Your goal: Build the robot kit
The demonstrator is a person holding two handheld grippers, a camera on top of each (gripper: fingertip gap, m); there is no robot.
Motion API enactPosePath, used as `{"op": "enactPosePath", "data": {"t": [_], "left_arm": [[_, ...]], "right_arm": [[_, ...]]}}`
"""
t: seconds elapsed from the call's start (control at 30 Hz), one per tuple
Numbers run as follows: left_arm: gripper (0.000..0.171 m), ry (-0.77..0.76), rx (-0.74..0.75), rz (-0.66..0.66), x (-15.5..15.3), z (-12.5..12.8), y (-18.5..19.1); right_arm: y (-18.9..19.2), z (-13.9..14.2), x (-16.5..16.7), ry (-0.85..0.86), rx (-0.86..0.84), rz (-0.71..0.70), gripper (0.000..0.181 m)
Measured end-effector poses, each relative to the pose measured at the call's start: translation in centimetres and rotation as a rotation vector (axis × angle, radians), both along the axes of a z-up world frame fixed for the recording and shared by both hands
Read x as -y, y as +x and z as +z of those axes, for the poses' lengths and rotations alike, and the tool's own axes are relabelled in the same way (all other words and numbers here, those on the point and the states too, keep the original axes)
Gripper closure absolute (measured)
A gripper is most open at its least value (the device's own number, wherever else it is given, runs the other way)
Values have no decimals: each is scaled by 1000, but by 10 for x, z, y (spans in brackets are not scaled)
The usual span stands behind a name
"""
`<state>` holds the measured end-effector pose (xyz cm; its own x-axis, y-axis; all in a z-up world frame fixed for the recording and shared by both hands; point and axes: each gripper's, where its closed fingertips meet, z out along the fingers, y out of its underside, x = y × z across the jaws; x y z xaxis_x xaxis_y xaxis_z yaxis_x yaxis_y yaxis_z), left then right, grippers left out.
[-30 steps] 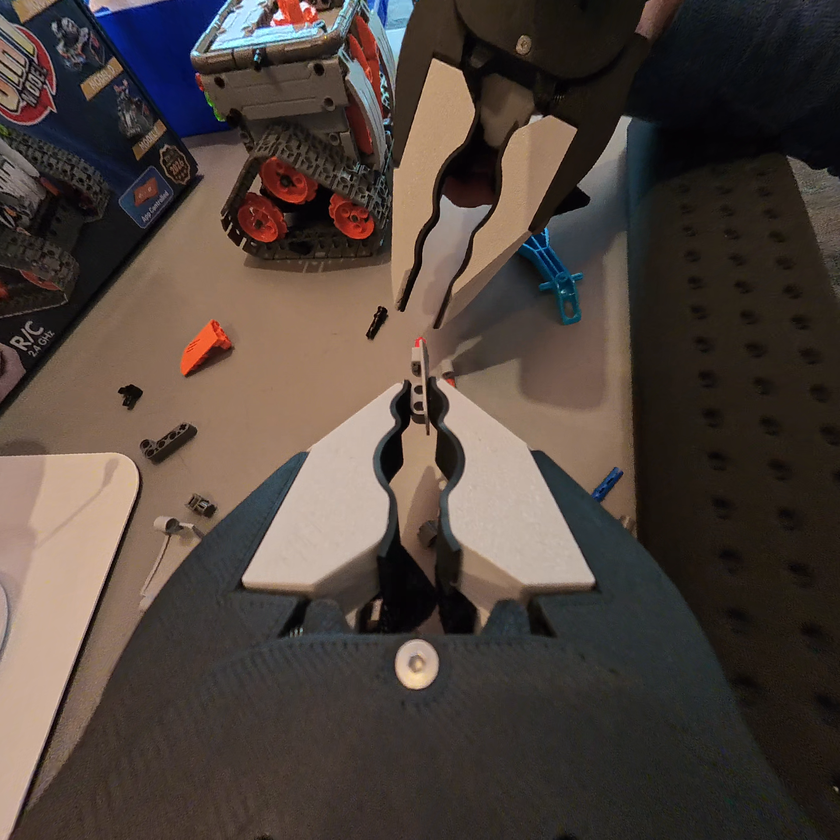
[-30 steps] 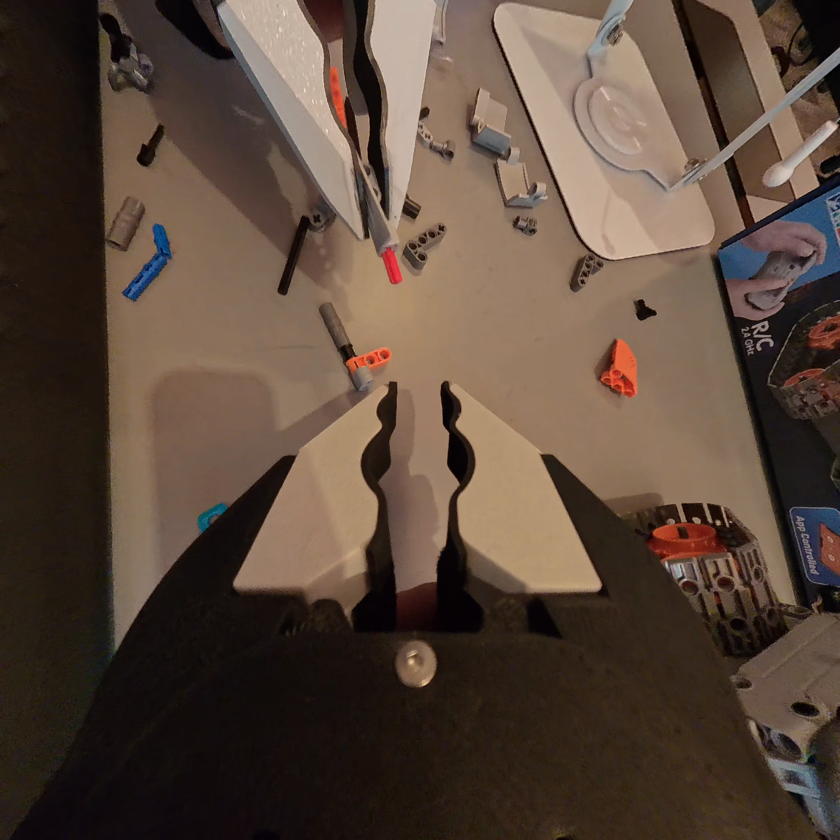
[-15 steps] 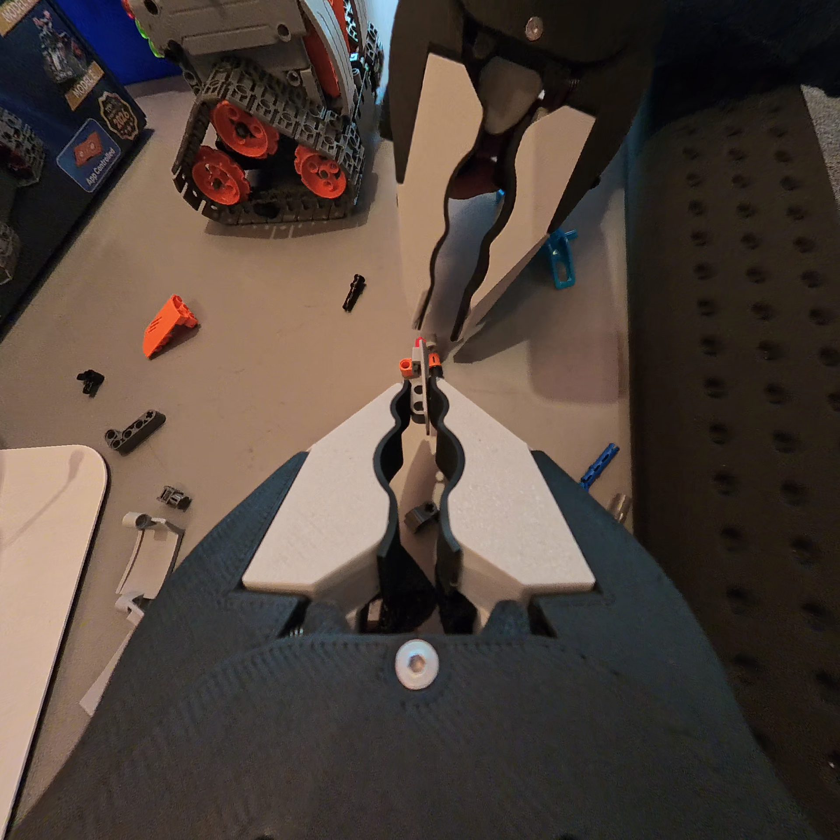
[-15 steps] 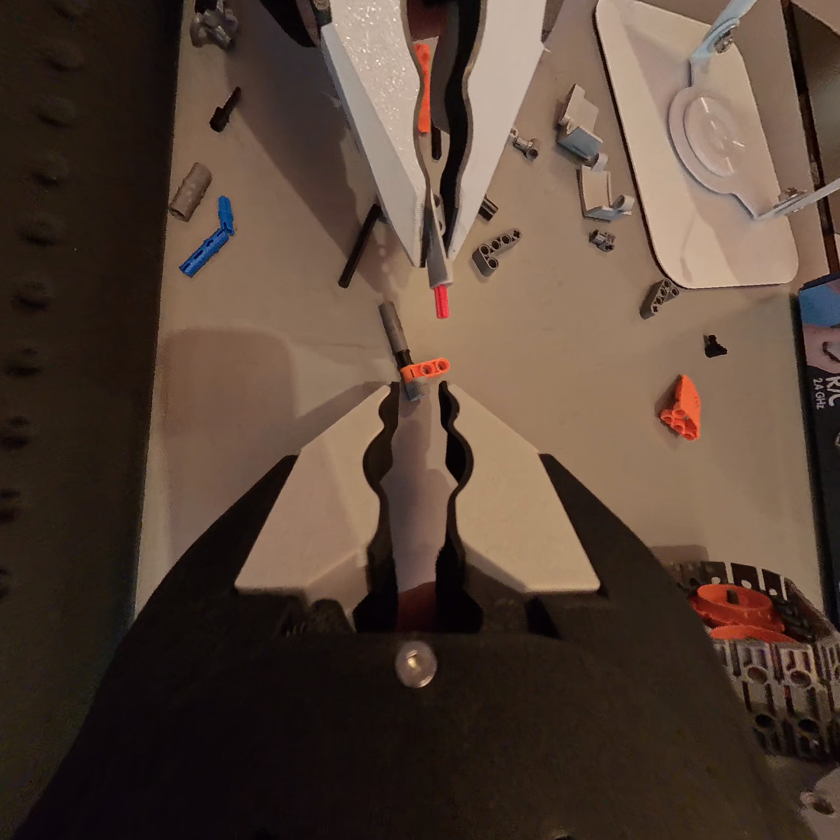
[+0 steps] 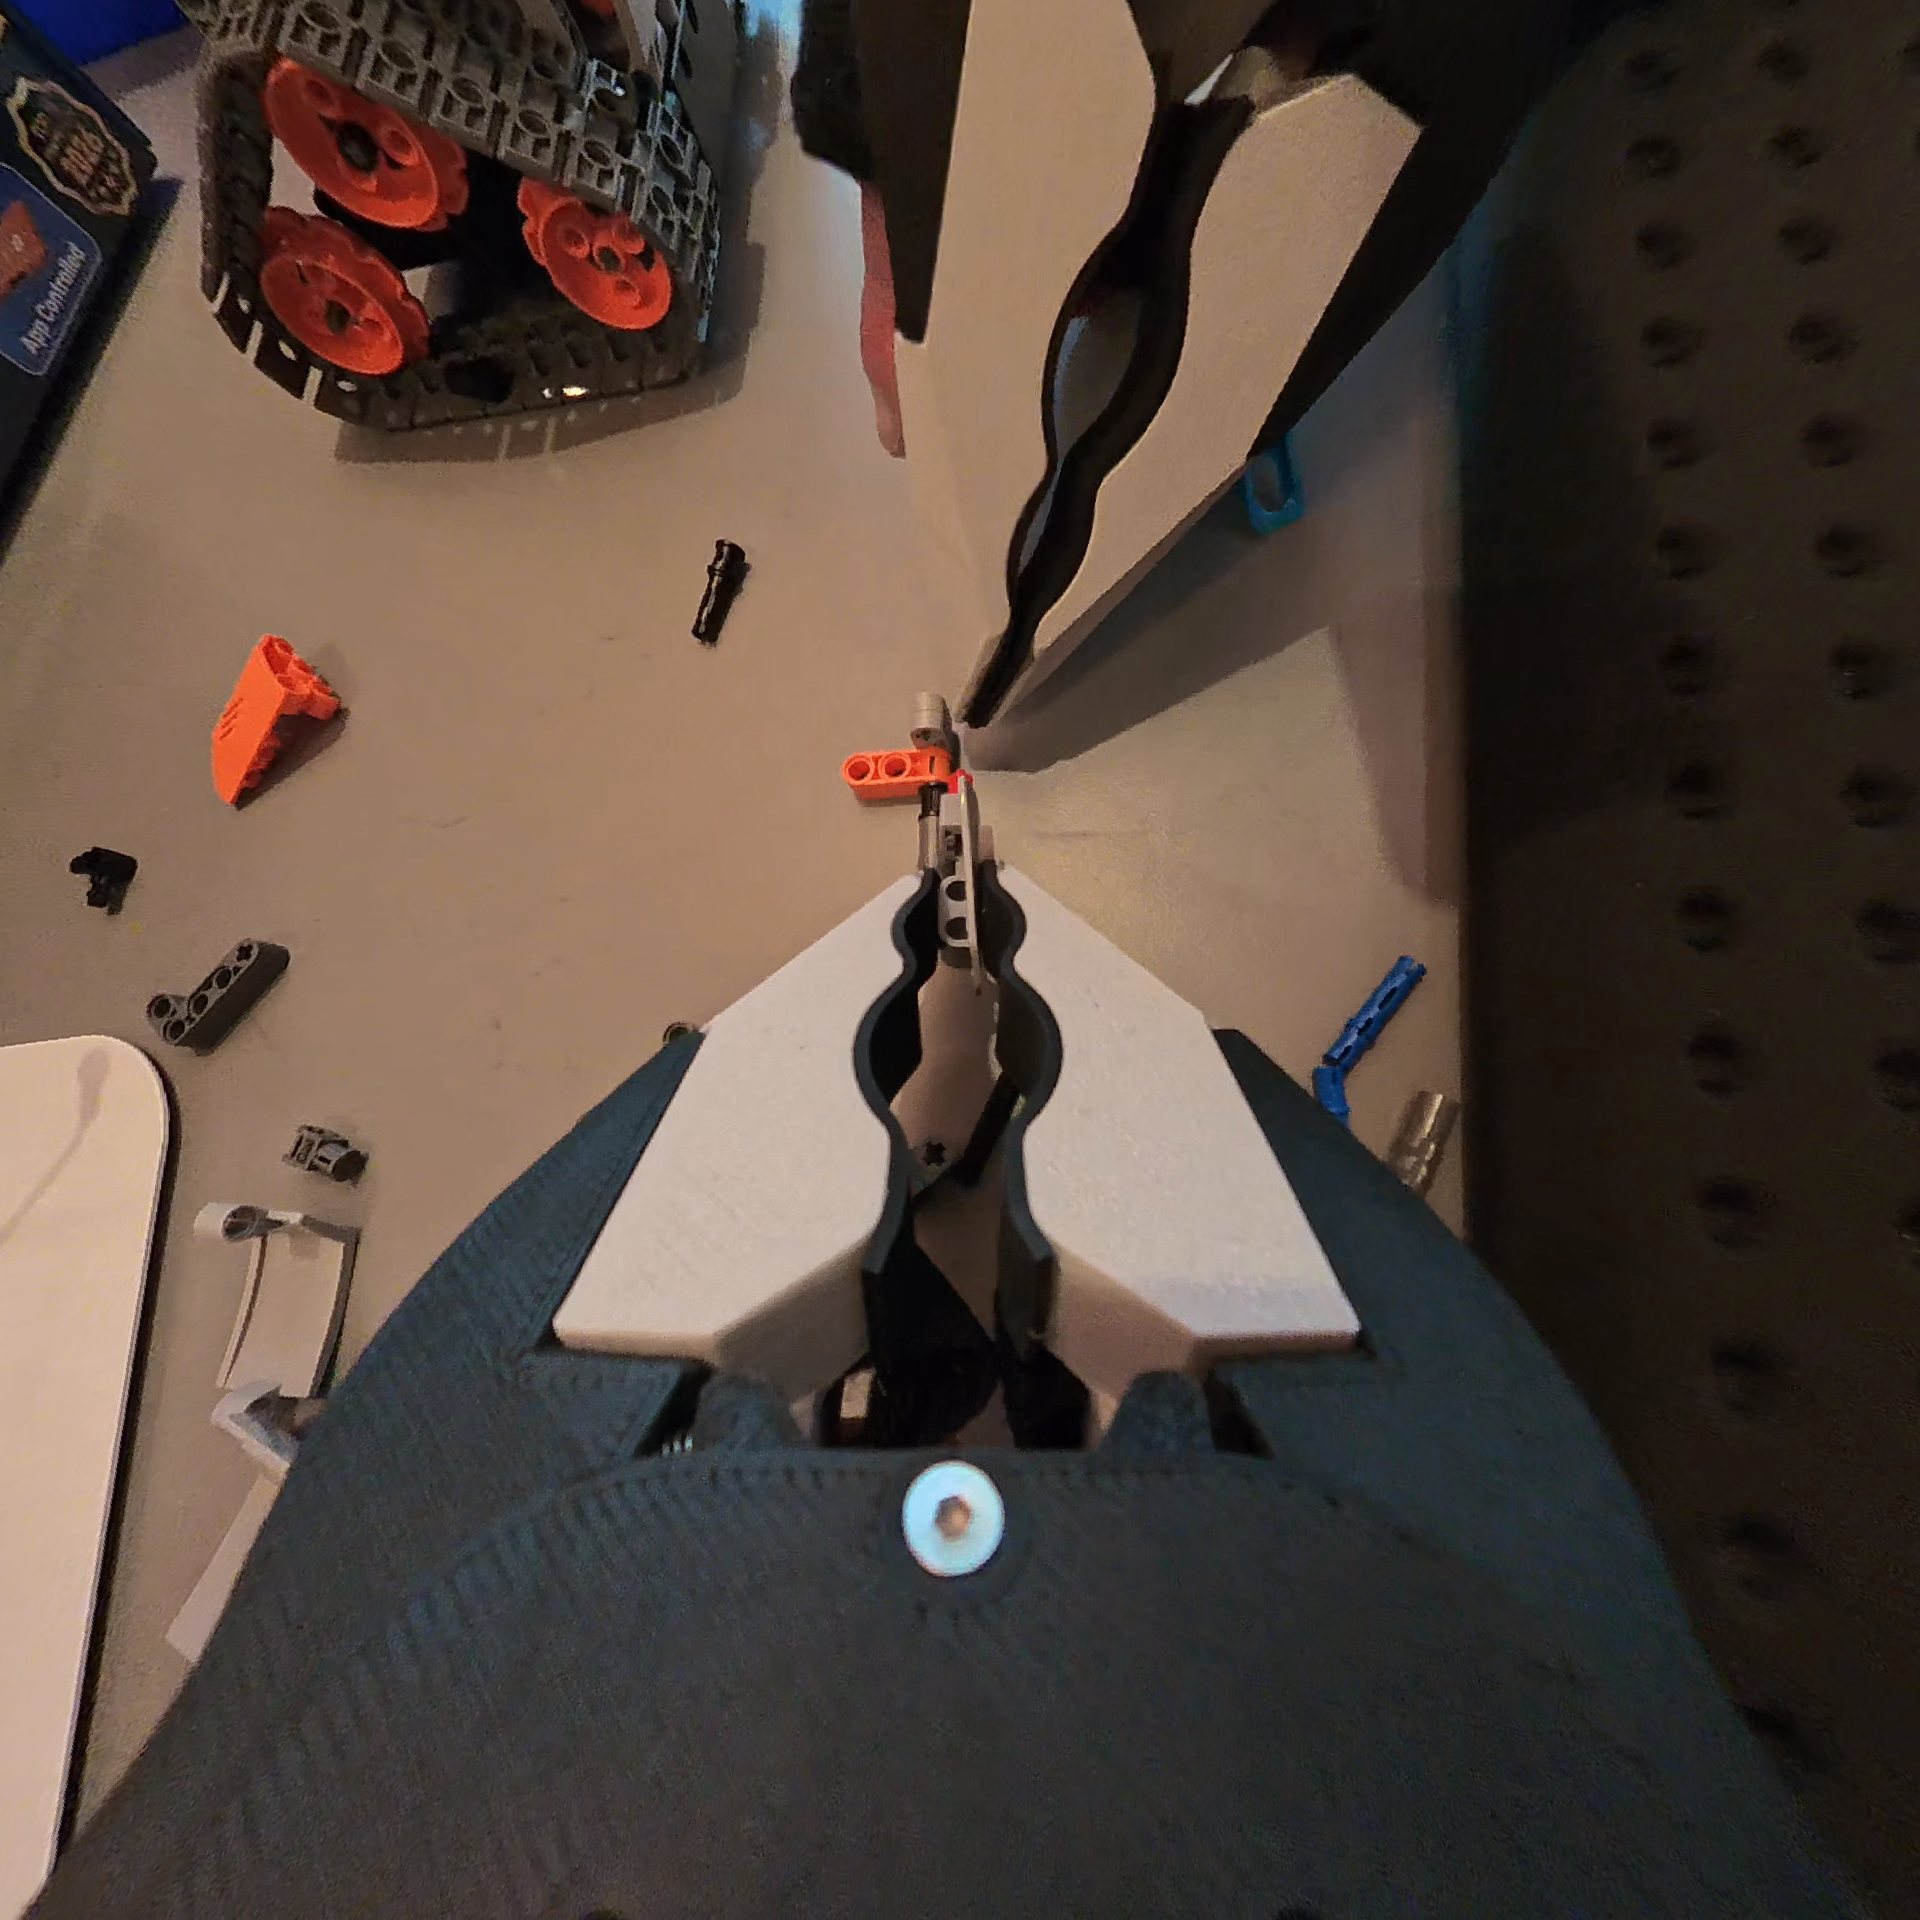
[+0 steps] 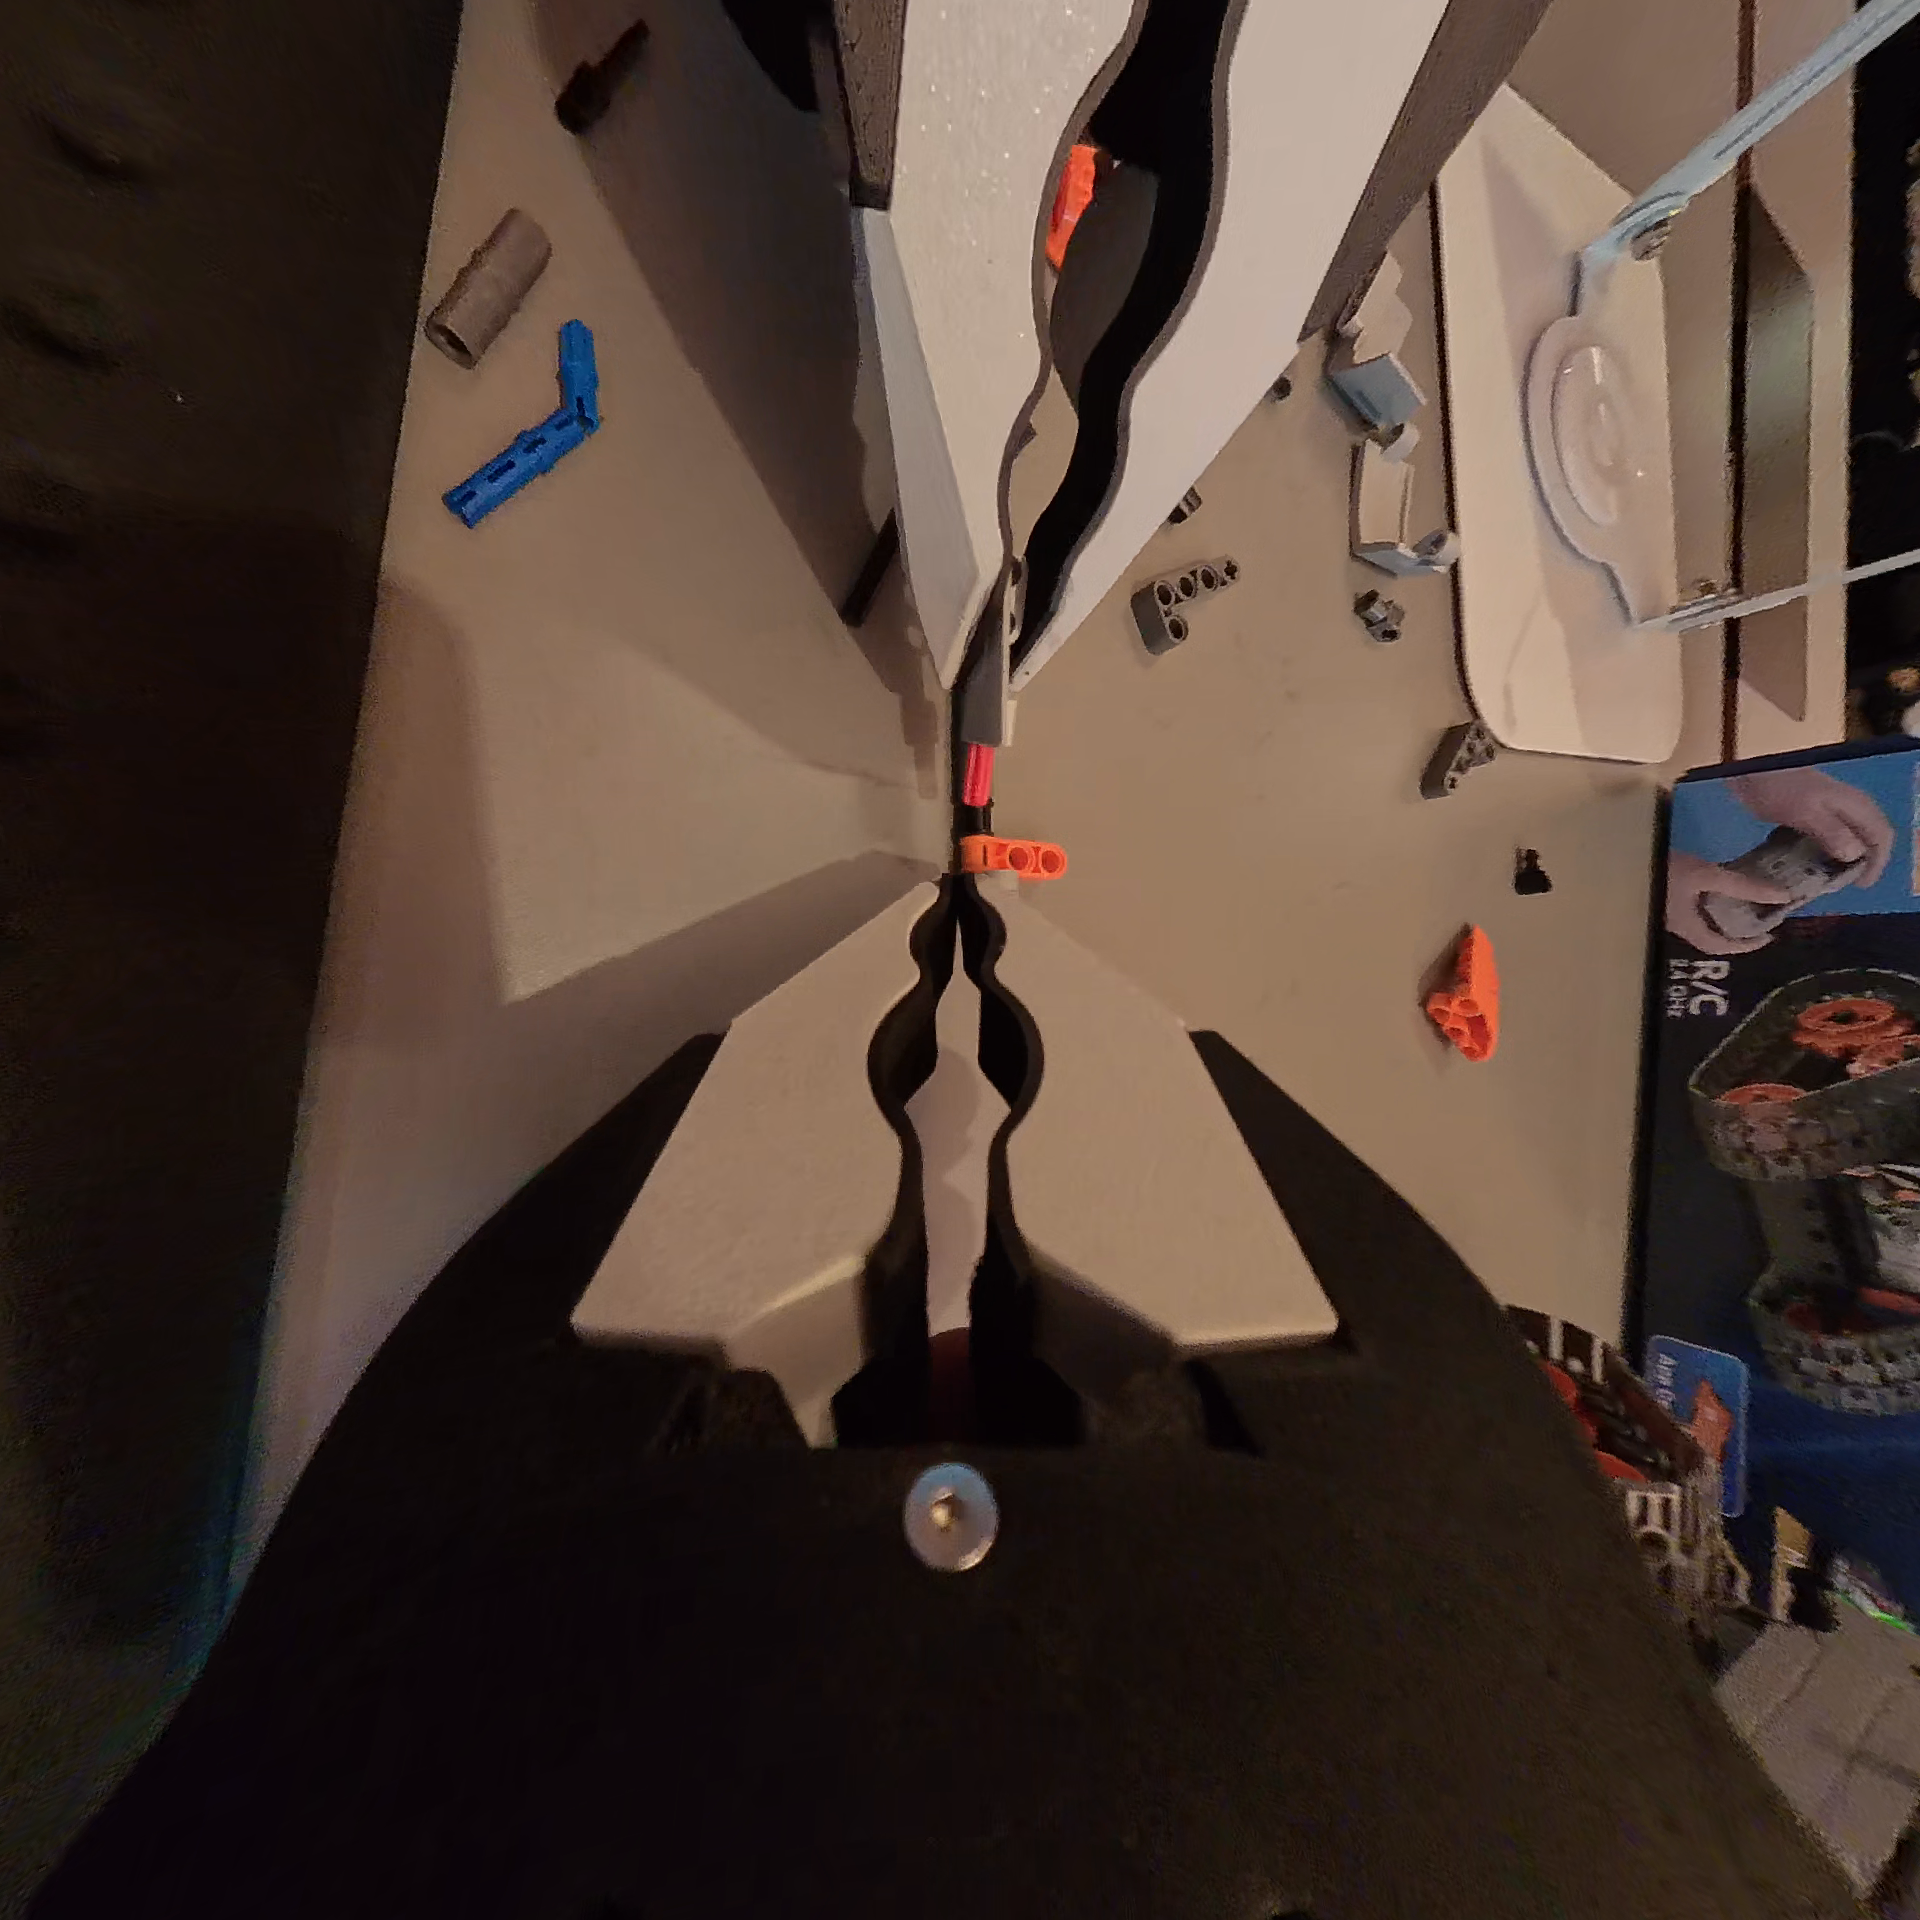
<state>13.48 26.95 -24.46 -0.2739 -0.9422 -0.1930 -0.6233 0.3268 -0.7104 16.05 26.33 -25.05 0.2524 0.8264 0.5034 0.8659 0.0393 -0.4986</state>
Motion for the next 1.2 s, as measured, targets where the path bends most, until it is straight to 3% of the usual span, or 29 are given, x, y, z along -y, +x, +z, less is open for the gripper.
{"op": "enactPosePath", "data": {"t": [0.13, 0.23, 0.83, 1.07, 1.2], "left_arm": [[165, -3, 3, 4, -1, 2, -1], [165, -6, -3, 7, -2, 1, -1], [165, 1, -27, 3, -2, -2, -4], [165, -20, -26, -9, 5, 0, -4], [165, -22, -33, -10, 13, 0, -1]], "right_arm": [[-2, 14, -2, 12, -66, -11, 181], [1, 10, -5, -32, -84, -49, 168], [-7, -4, 7, -18, 19, 22, 181], [1, 14, 5, -41, -83, -8, 173], [5, 5, -1, -66, -72, -27, 164]]}}
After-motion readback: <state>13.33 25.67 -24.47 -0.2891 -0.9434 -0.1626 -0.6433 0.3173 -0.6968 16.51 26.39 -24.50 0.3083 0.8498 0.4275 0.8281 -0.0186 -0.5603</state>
